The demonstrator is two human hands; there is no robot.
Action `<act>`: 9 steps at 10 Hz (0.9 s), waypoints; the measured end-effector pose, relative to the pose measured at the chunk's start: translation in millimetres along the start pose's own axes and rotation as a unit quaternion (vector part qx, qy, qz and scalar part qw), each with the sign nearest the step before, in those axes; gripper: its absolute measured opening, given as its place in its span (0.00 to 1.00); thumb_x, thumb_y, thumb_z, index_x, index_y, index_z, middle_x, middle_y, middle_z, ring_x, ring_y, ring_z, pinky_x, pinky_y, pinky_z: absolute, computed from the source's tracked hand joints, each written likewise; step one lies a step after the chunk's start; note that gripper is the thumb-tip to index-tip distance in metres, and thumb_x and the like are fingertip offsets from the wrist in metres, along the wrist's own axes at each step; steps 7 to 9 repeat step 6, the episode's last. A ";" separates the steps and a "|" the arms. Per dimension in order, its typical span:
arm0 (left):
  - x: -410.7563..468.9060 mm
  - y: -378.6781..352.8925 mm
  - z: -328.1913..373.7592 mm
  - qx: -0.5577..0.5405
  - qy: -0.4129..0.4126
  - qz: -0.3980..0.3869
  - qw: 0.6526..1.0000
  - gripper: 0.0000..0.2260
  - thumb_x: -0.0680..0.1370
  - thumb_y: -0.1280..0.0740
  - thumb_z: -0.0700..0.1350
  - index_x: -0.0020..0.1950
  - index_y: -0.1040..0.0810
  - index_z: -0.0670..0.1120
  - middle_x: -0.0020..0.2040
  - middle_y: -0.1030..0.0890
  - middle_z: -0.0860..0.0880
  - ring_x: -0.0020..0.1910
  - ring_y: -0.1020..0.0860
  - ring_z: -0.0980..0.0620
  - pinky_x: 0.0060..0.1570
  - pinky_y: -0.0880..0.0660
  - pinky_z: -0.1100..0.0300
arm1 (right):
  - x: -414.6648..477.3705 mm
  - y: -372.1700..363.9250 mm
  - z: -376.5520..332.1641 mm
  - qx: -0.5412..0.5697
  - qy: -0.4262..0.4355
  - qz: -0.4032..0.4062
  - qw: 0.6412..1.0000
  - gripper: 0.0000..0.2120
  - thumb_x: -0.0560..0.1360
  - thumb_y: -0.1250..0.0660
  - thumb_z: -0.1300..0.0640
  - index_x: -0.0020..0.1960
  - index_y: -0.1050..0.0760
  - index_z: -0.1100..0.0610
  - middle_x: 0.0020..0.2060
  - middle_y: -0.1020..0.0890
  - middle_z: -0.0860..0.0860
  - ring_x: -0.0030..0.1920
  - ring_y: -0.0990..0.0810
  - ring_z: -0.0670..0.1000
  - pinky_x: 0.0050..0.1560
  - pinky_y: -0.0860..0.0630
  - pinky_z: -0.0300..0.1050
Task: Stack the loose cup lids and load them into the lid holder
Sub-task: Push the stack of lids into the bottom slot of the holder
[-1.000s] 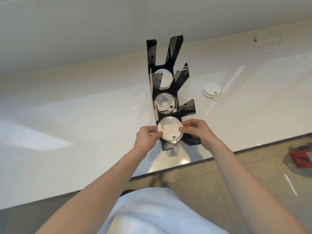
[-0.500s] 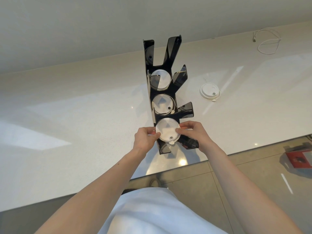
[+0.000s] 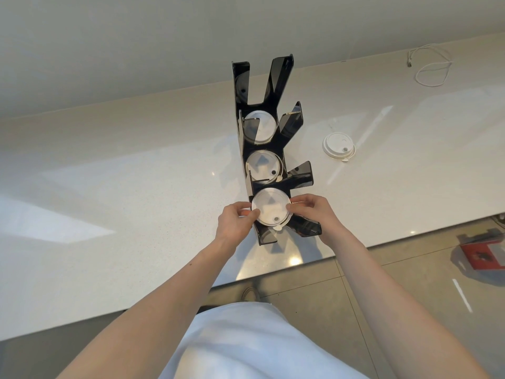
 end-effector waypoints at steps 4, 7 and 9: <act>-17.2 7.0 -16.5 -0.030 -0.040 -0.046 0.998 0.17 0.81 0.36 0.53 0.66 0.21 0.46 0.58 0.17 0.45 0.52 0.18 0.52 0.60 0.20 0.49 | -25.3 -1.8 25.1 0.114 0.001 0.069 0.991 0.08 0.79 0.36 0.66 0.56 0.23 0.63 0.47 0.20 0.57 0.44 0.20 0.53 0.44 0.23 0.42; -31.4 20.0 -27.0 -0.021 -0.057 -0.047 0.997 0.17 0.83 0.39 0.53 0.68 0.24 0.46 0.60 0.18 0.45 0.51 0.18 0.51 0.59 0.20 0.52 | -49.0 -16.1 39.2 0.211 -0.045 0.099 0.971 0.12 0.80 0.42 0.65 0.61 0.25 0.65 0.52 0.20 0.59 0.52 0.22 0.56 0.54 0.21 0.48; -31.4 20.0 -27.0 -0.021 -0.057 -0.047 0.997 0.17 0.83 0.39 0.53 0.68 0.24 0.46 0.60 0.18 0.45 0.51 0.18 0.51 0.59 0.20 0.52 | -49.0 -16.1 39.2 0.211 -0.045 0.099 0.971 0.12 0.80 0.42 0.65 0.61 0.25 0.65 0.52 0.20 0.59 0.52 0.22 0.56 0.54 0.21 0.48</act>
Point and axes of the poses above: each hand's wrist, its own x-axis towards the middle knuckle, its own y-axis out of the back of the hand, z = x × y, the point moved 3 cm from there along x, towards the middle knuckle
